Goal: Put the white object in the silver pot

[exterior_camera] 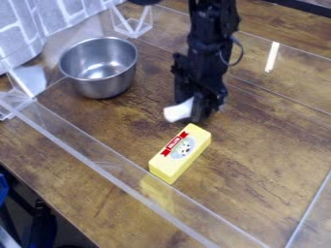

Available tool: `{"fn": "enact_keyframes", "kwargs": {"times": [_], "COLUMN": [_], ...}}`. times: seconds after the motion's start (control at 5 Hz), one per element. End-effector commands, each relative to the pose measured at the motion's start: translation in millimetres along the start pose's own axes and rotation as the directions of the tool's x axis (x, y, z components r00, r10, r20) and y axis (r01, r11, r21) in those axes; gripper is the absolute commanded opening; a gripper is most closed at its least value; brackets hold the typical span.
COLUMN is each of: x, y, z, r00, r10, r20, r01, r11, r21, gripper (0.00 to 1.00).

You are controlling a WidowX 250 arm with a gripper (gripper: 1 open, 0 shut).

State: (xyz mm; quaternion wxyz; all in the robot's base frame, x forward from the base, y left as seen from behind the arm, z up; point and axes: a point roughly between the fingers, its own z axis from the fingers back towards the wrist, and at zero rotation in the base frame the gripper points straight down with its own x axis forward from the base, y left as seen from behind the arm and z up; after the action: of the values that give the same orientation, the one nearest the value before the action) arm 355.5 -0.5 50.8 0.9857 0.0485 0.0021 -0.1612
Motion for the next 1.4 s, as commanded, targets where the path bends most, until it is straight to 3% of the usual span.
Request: {"fn": "enact_keyframes", "kwargs": {"times": [0.0, 0.2, 0.4, 0.6, 0.8, 1.0, 1.2], "x": [10.2, -7.2, -32.4, -12.6, -30.2, -7.6, -26.3], "y": [11, 38, 77, 34, 74, 35, 77], "z": [73.9, 111.6, 107.5, 95.9, 81.4, 73.1, 58.9], "r00": [0.992, 0.983, 0.976, 0.984, 0.981, 0.986, 0.985], "r10": [0.03, 0.072, 0.153, 0.096, 0.134, 0.075, 0.115], "r20": [0.124, 0.169, 0.154, 0.153, 0.139, 0.146, 0.132], "r01": [-0.038, -0.089, -0.172, -0.113, -0.149, -0.089, -0.128], "r11": [0.997, 0.991, 0.977, 0.988, 0.983, 0.992, 0.987], "r21": [0.06, 0.097, 0.123, 0.105, 0.107, 0.094, 0.098], "gripper": [0.0, 0.0, 0.0, 0.0, 0.0, 0.0, 0.0]}}
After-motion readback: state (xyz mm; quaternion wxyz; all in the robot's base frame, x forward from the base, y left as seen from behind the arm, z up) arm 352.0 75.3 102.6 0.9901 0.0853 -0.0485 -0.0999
